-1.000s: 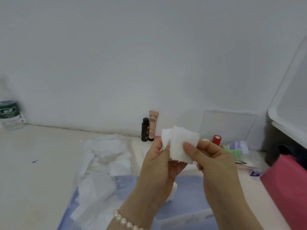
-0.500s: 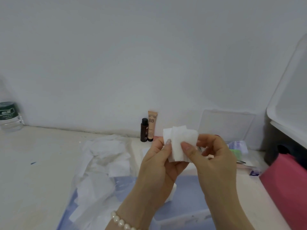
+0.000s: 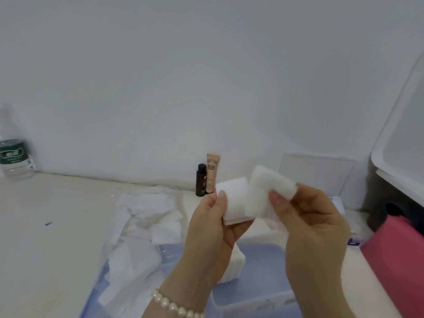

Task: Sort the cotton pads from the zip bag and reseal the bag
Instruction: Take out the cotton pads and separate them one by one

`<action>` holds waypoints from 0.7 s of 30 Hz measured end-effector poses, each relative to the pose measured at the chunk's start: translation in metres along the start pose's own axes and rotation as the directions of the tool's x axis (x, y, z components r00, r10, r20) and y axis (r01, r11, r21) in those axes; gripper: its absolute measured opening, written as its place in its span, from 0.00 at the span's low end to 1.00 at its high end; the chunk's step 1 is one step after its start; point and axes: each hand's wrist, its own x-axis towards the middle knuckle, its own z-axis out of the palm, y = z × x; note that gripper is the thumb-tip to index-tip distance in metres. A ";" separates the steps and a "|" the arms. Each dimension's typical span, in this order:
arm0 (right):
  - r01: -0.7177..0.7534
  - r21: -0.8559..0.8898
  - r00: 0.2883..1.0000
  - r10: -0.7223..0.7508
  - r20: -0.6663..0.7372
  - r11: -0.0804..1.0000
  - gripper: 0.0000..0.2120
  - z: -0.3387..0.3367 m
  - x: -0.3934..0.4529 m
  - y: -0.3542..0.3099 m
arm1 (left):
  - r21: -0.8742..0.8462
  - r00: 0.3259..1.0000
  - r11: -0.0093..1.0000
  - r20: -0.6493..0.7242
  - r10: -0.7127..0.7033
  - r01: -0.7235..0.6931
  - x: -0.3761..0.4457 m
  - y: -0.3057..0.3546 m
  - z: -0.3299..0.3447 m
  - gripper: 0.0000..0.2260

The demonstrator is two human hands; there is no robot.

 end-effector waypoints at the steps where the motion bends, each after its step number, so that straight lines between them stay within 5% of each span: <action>1: -0.126 0.156 0.992 0.121 0.043 0.980 0.10 -0.002 0.003 -0.001 | 0.028 1.000 0.999 -0.006 0.020 -0.020 0.000 0.000 0.000 0.13; 5: -0.336 0.154 0.925 0.295 0.239 0.929 0.21 -0.004 0.007 0.000 | 0.143 0.997 0.987 0.040 0.065 -0.071 -0.002 -0.001 0.001 0.10; 8: -0.303 0.051 0.943 0.292 0.159 0.951 0.10 -0.001 0.004 0.003 | 0.168 0.995 0.984 0.083 0.050 -0.063 -0.004 -0.002 0.002 0.10; 21: -0.136 -0.168 0.983 0.154 0.097 0.976 0.09 -0.001 0.004 0.012 | 0.080 0.995 0.997 0.101 -0.021 0.013 -0.007 -0.001 0.006 0.13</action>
